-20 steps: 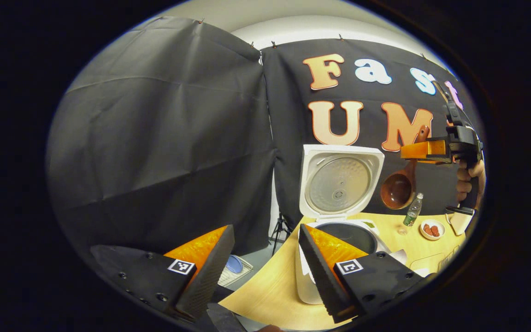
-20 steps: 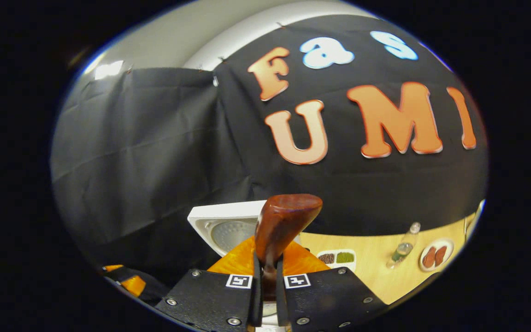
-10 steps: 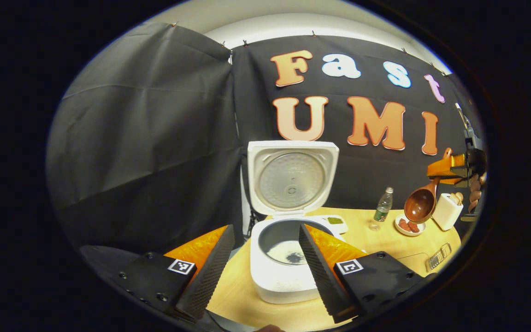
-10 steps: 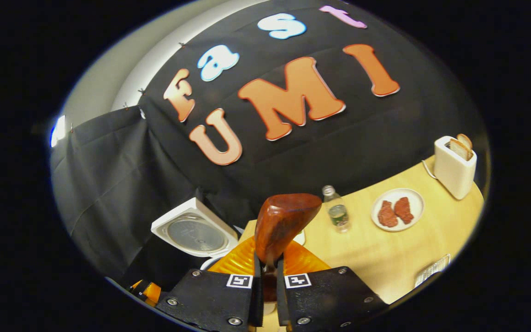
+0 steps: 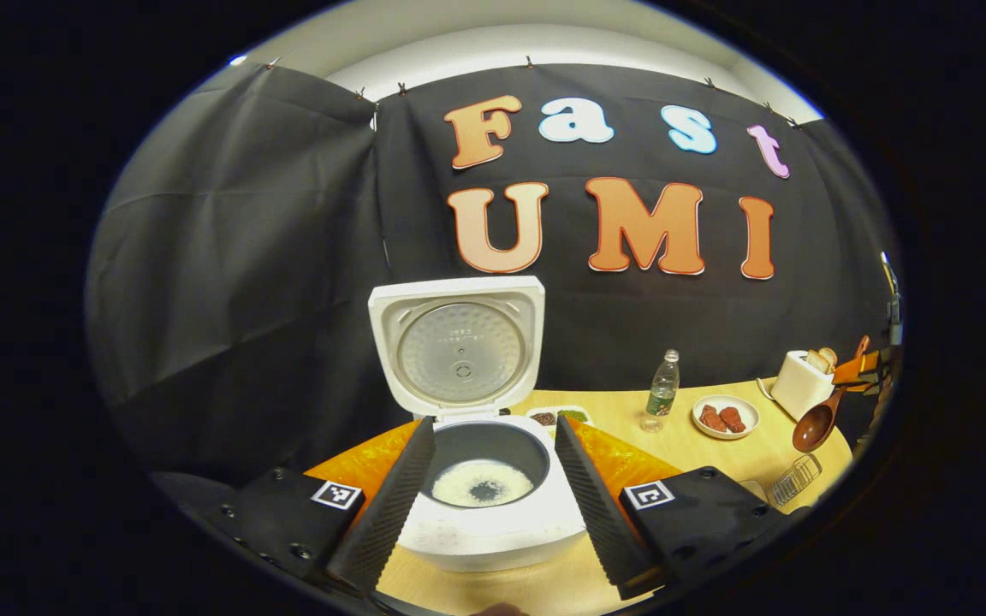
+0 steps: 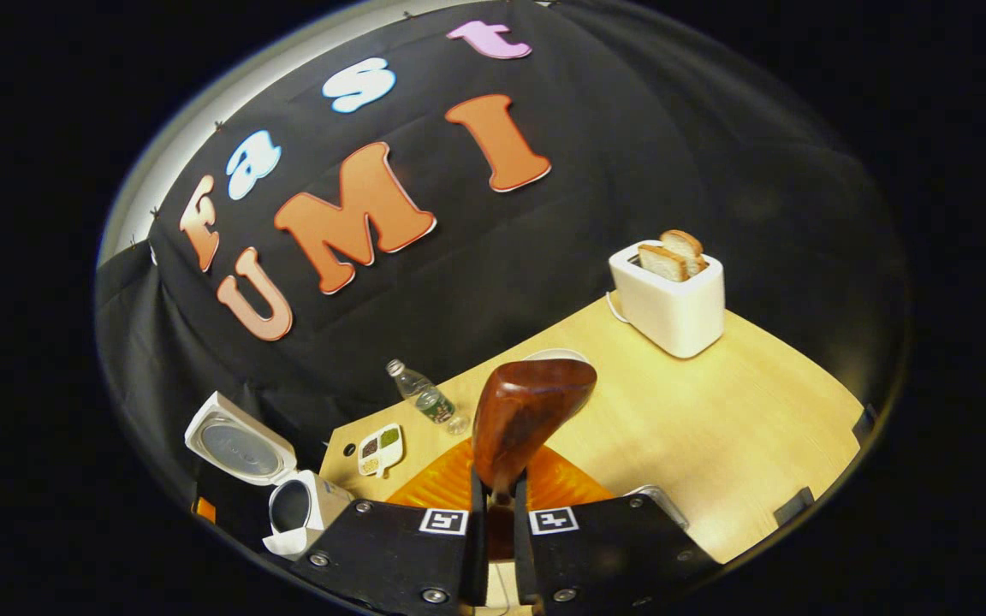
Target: Close the left gripper, press the button to open the rice cooker; take a wooden spoon from the chopstick holder with the right hand, scoop a spoonful of rice and pour it into the rice cooker, then put the wooden spoon back into the chopstick holder.
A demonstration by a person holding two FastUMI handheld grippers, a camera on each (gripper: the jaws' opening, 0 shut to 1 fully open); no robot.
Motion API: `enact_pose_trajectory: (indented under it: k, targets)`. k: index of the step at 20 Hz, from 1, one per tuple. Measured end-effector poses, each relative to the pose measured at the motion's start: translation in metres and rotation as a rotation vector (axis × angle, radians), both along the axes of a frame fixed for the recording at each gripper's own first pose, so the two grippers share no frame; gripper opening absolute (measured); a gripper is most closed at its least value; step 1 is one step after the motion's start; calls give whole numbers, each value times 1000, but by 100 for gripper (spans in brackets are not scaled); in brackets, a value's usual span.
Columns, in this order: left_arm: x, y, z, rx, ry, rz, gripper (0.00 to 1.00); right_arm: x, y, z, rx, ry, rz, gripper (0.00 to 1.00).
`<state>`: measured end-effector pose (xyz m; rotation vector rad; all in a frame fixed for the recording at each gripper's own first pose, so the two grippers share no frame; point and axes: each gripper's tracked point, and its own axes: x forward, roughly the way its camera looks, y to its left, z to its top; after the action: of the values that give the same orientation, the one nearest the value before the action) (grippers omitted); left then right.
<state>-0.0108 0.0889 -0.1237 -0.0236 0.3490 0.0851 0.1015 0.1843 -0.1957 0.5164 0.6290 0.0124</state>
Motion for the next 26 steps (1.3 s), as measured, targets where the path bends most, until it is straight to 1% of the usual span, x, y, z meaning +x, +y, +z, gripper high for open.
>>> enact_pose_trajectory:
  k: [3,6,9,11,12,13,15,17,21,26]
  targets:
    - [7,-17,11,13,-4,-30,96,5,-27,-14,-16,-1,-44,12]
    - [12,-18,18,51,4,-21,97,2,-38,-25,0,17,-40,12]
    - [14,-23,19,65,20,-2,96,4,-30,-42,-10,44,1,12]
    - [15,-32,16,49,35,9,98,8,-15,-51,-25,68,32,12]
    - [15,-38,15,36,45,15,96,11,-9,-53,-28,62,46,12]
    - [15,-42,14,23,51,22,99,14,-7,-55,-32,55,65,12]
    - [15,-53,16,6,54,35,97,14,-5,-66,-37,54,94,12]
    - [11,-61,18,4,55,47,96,15,-4,-75,-17,54,117,12]
    - [5,-67,22,6,55,80,97,15,1,-92,27,60,134,14]
    - [3,-57,29,2,47,148,96,11,9,-114,53,90,171,18]
